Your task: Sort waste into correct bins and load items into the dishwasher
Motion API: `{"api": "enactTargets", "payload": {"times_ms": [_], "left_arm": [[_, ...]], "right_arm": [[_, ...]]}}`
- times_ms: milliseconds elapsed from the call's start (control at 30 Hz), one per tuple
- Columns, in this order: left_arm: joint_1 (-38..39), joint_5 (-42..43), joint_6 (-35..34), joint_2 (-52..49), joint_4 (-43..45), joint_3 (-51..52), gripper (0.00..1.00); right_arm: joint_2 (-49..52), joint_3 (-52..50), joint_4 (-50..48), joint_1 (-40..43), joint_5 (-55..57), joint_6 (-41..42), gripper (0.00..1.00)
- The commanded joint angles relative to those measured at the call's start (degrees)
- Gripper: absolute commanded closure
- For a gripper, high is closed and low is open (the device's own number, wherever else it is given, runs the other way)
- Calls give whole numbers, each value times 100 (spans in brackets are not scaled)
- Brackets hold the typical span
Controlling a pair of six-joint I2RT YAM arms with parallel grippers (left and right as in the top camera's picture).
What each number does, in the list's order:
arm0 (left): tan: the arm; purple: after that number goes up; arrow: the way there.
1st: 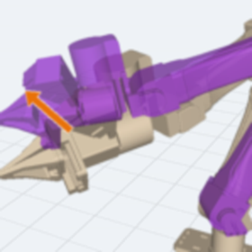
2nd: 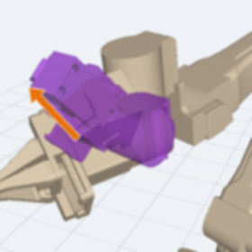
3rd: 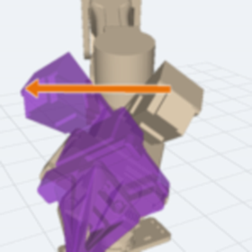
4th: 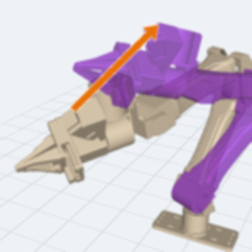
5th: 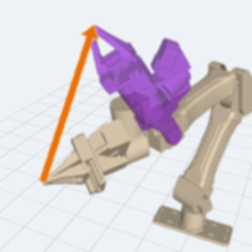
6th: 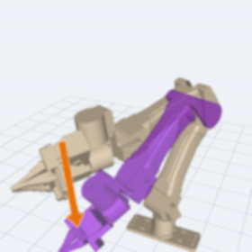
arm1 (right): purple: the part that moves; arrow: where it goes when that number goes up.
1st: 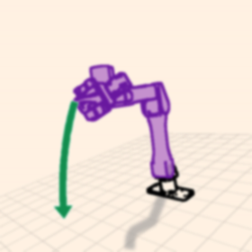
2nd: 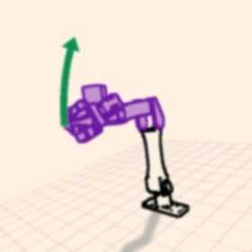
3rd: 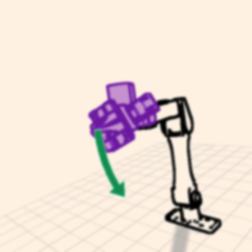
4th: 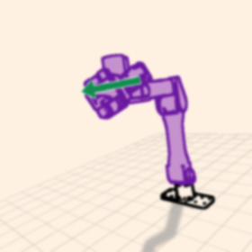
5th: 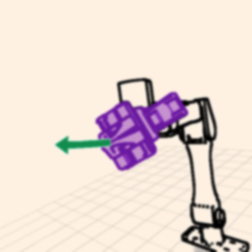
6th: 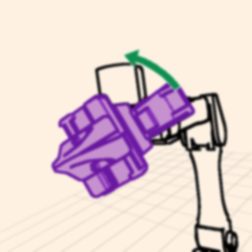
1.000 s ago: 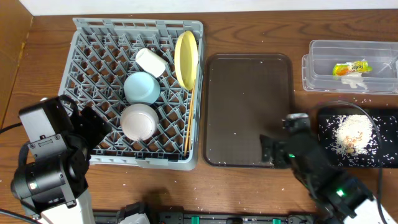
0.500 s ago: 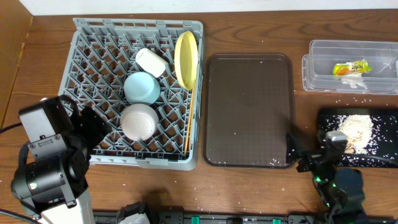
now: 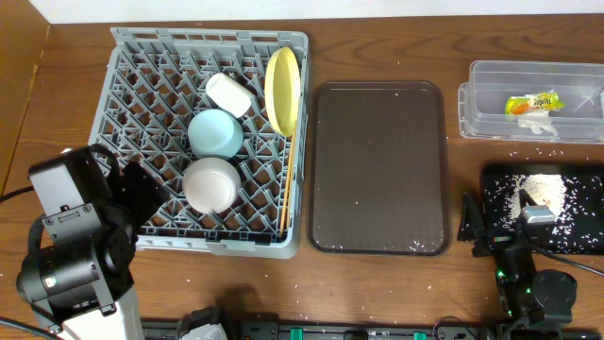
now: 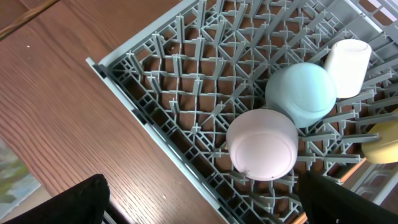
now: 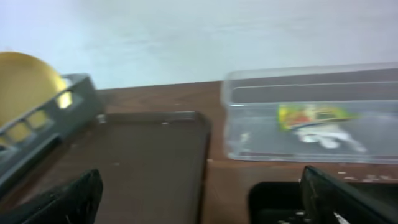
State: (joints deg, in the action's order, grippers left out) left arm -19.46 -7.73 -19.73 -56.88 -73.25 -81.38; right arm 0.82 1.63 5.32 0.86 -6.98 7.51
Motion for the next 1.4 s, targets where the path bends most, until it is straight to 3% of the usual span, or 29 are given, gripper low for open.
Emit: {"api": "enactTargets", "payload": {"times_ms": [0,267,500,1367], "left_arm": [[-24,-66,-74,-7,-13,-59,2],[-24,-66,-74,-7,-11,-59,2],[-24,-66,-74,-7,-13,-59,2],[-24,-66,-74,-7,-11,-59,2]], "right_arm": [[-55,-57,35,144,483,-291,1],[-55,-59,63,166,671,-1150,1],[-55,-59,44,164,483,-756,1],[-55,-59,42,164,503,-756,1]]}}
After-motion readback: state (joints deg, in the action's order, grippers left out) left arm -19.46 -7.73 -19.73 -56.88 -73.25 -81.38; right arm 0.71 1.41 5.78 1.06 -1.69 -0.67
